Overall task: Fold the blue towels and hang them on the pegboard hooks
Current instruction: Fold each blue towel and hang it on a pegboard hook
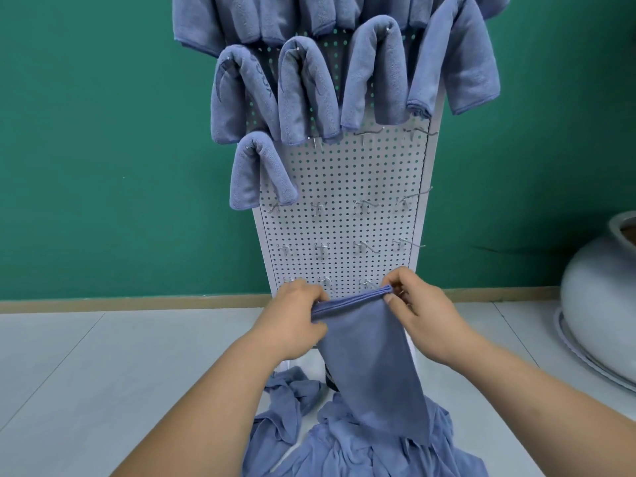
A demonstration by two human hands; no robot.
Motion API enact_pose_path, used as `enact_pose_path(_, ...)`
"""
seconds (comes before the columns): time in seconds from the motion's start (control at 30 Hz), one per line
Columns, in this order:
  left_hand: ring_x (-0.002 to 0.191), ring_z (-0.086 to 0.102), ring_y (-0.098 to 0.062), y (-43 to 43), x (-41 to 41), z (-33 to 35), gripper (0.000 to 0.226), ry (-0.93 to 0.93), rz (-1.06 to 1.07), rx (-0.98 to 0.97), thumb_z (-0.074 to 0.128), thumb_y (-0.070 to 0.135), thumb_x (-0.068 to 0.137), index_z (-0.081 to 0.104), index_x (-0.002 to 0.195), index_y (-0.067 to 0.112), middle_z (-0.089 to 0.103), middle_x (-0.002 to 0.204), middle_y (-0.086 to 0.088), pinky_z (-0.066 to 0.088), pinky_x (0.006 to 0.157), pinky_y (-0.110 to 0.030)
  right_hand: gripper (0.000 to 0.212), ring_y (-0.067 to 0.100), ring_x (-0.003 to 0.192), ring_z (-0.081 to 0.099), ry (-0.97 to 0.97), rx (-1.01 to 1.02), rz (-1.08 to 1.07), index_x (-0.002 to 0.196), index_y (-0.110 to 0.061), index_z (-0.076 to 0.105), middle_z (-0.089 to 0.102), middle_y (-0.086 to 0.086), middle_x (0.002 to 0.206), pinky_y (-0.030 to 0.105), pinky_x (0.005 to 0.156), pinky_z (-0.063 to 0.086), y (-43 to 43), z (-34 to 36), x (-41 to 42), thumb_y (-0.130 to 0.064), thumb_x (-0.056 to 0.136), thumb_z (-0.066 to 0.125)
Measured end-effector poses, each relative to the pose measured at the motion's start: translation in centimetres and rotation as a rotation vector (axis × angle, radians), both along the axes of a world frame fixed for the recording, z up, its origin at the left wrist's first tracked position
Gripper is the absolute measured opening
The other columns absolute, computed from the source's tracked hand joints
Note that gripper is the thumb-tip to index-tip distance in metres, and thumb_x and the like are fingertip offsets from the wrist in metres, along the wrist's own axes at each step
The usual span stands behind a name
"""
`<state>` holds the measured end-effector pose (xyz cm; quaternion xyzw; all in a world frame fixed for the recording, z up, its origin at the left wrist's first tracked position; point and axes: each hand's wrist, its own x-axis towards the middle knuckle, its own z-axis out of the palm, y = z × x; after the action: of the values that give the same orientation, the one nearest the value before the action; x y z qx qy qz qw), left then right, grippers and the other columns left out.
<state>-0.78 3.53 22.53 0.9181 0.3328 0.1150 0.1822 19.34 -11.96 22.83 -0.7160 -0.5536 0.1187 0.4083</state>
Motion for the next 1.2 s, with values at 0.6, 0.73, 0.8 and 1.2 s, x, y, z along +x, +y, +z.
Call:
enact_pose_path(0.6, 0.104, 0.063, -0.005, -3.0, 1.4, 2.0, 0.017, -0.451, -0.275, 0.155, 0.056, 0.033, 0.107, 0.07, 0.116, 0.029, 0.07, 0.108, 0.017, 0.051, 0.093, -0.035, 0.036, 0.01, 0.092, 0.071, 0.118, -0.154, 0.238, 0.118, -0.043, 0.057, 0.074, -0.012, 0.099, 0.036, 0.083, 0.058, 0.9, -1.0, -1.7, -0.041, 0.085, 0.072)
enact_pose_path(0.73, 0.107, 0.06, -0.013, -3.2, 1.3, 3.1, 0.023, -0.523, -0.231, 0.27, 0.048, 0.034, 0.108, 0.067, 0.117, 0.026, 0.068, 0.112, 0.015, 0.048, 0.097, -0.043, 0.013, -0.002, 0.082, 0.066, -0.089, -0.367, 0.283, 0.097, -0.045, 0.059, 0.071, -0.025, 0.09, 0.025, 0.074, 0.052, 0.5, -1.4, -0.2, -0.047, 0.093, 0.072)
enact_pose_path(0.8, 0.108, 0.059, -0.012, -2.9, 0.9, 3.3, 0.019, -0.613, -0.175, 0.237, 0.05, 0.028, 0.108, 0.066, 0.117, 0.028, 0.066, 0.114, 0.018, 0.047, 0.099, -0.039, 0.013, 0.0, 0.085, 0.067, -0.142, -0.479, 0.306, 0.092, -0.044, 0.061, 0.072, -0.023, 0.093, 0.026, 0.077, 0.055, 0.1, -1.8, 0.6, -0.052, 0.094, 0.071)
enact_pose_path(1.2, 0.104, 0.064, -0.002, 0.9, -1.2, 2.0, 0.017, -0.768, 0.187, -0.112, 0.053, 0.021, 0.108, 0.066, 0.116, 0.028, 0.071, 0.107, 0.018, 0.047, 0.09, -0.016, 0.056, 0.018, 0.059, 0.042, -0.558, -0.61, 0.031, 0.068, -0.015, 0.047, 0.047, 0.0, 0.062, 0.036, 0.054, 0.032, -0.5, -1.6, 2.9, -0.058, 0.077, 0.083)
